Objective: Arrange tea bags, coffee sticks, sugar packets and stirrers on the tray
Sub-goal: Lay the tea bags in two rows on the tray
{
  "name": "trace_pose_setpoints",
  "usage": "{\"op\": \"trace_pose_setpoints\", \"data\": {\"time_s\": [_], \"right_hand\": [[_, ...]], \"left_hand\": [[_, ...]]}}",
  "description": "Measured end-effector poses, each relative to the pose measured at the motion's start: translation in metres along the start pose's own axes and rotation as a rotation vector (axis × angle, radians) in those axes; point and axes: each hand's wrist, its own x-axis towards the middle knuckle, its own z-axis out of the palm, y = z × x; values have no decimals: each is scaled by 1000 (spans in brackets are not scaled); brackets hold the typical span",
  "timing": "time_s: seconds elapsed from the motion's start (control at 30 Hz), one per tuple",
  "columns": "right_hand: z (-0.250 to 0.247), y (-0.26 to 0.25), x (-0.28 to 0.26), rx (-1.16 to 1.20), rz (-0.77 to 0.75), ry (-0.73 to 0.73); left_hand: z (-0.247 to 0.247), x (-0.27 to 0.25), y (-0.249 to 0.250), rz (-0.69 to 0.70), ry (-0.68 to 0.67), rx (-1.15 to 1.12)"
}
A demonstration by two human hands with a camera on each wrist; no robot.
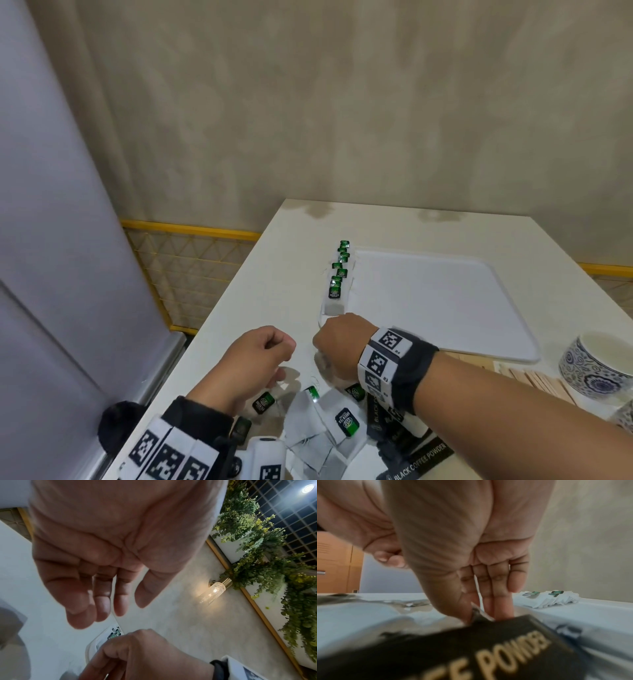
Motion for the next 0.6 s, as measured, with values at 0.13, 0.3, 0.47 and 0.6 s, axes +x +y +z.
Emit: {"op": "trace_pose_setpoints", "data": {"time_s": [0.13, 0.3, 0.47, 0.6], "right_hand": [[-9, 5, -11, 198, 40, 52], [-25, 29, -36, 874, 43, 216], [-33, 21, -60, 1387, 12, 260], [-23, 12, -66, 1478, 16, 239]], "left_hand": [[5, 0, 4, 7, -18, 11], [7, 1, 2, -33, -68, -61], [12, -8, 10, -95, -236, -351], [12, -14, 10, -60, -184, -475]]}}
